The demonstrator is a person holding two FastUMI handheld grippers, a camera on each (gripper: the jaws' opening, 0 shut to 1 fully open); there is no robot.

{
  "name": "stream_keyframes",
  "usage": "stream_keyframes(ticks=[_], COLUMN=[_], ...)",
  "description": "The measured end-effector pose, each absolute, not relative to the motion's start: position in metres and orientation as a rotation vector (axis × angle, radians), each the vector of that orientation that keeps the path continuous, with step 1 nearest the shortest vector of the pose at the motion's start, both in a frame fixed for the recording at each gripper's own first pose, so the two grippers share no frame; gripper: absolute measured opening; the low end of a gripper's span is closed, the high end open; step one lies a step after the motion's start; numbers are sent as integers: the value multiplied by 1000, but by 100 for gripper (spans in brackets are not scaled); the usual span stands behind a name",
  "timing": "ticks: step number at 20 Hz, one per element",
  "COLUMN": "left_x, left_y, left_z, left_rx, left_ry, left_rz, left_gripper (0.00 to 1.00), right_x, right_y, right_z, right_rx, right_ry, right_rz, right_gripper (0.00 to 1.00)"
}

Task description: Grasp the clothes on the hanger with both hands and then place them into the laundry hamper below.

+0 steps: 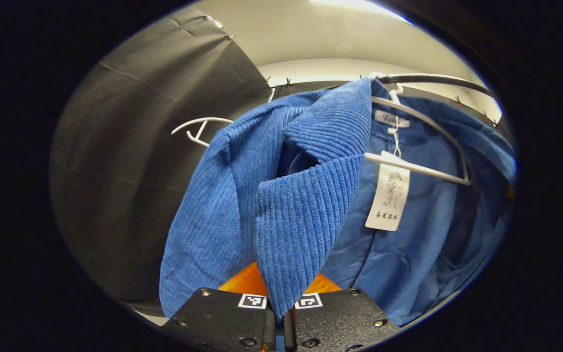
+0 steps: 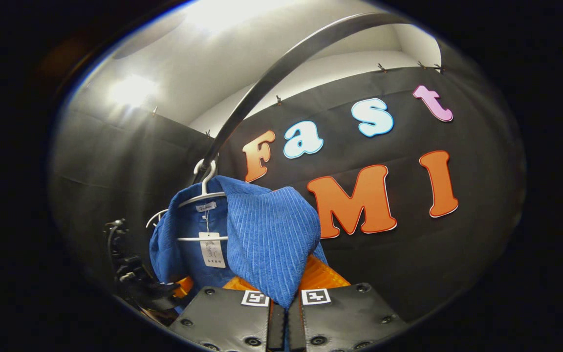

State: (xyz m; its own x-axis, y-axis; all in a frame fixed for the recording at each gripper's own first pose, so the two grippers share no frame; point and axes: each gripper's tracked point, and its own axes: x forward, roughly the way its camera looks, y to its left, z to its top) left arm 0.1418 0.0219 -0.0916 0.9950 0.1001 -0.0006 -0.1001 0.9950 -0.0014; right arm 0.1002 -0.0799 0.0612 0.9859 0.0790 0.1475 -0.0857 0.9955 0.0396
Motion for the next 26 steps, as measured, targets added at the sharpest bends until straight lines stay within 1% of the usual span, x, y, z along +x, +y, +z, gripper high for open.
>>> stream_keyframes(ticks=[1,4,7,12,16,20,24,26], left_x=[133,109,93,80,88,108,133,153], left_y=[25,26,29,45,56,64,77,97], left_z=[-82,-44,-16,57,121,164,196,197], left_rx=[40,156,215,260,318,442,356,313], left_ry=[-12,-61,-72,-162,-263,-263,-290,-282], left_rz=[94,68,41,58,78,56,27,23], left_gripper=[8,8,8,7,7,7,7,7], right_x=[106,114,106,111,114,110,108,109], right_y=[-76,-66,-51,-44,-43,-41,-41,-43], right_z=[59,58,68,68,63,62,63,65], right_rx=[44,39,56,40,57,61,52,52], right_ry=[-146,-158,-213,-240,-234,-231,-242,-245], right_rz=[80,84,128,107,96,92,83,80], right_gripper=[17,17,16,17,17,17,17,17])
